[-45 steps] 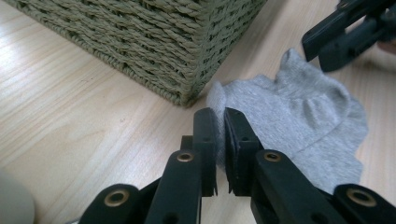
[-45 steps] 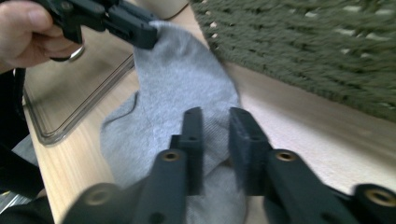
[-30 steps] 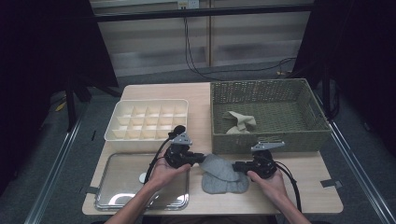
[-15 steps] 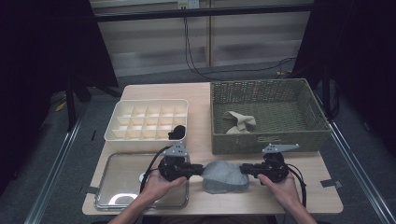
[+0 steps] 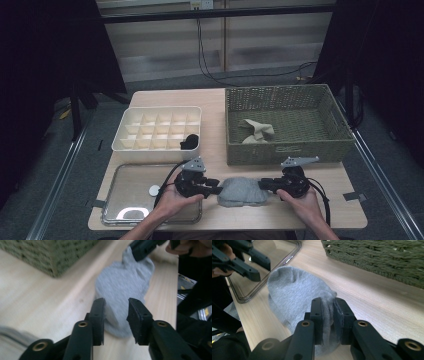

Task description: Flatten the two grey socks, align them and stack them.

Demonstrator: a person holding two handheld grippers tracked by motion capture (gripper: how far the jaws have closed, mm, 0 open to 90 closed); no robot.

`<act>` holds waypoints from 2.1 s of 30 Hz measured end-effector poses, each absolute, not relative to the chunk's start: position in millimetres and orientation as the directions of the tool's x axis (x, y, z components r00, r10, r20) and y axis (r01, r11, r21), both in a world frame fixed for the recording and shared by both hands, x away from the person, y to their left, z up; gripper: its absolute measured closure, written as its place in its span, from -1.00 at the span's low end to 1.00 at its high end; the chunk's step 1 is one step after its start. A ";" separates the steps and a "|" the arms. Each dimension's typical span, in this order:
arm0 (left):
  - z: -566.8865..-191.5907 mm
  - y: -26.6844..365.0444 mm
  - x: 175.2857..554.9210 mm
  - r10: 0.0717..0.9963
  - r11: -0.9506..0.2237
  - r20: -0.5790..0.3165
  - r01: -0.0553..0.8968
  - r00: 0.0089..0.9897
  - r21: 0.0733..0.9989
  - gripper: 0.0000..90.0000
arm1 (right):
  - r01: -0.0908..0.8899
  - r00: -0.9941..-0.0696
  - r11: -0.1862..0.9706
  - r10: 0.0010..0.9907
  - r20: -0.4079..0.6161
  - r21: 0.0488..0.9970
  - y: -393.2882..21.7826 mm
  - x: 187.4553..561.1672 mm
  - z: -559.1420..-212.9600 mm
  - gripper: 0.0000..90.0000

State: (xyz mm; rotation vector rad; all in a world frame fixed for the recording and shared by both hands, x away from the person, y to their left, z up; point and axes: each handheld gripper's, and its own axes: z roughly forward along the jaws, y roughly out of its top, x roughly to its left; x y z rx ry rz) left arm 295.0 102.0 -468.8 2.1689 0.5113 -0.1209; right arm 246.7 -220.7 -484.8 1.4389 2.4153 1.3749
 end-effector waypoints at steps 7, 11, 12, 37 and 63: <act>-481.3 83.0 312.2 0.322 -0.580 -0.278 0.421 0.905 0.697 0.52 | 0.706 -0.573 0.184 0.716 0.399 0.684 -222.2 247.7 -486.0 0.71; -478.2 86.2 308.6 0.320 -0.579 -0.260 0.406 0.911 0.707 0.91 | 0.706 -0.571 0.178 0.716 0.402 0.686 -224.0 247.5 -484.9 0.75; -475.6 87.9 307.8 0.316 -0.574 -0.262 0.404 0.912 0.712 0.93 | 0.704 -0.572 0.176 0.715 0.403 0.688 -224.4 247.3 -484.1 0.75; -483.9 101.6 289.8 0.307 -0.581 -0.310 0.435 0.900 0.688 0.89 | 0.694 -0.548 0.163 0.752 0.368 0.701 -230.2 243.9 -481.7 0.56; -469.3 87.1 282.8 0.216 -0.544 -0.307 0.376 0.927 0.750 0.69 | 0.718 -0.545 0.244 0.780 0.309 0.651 -215.1 250.1 -498.7 0.45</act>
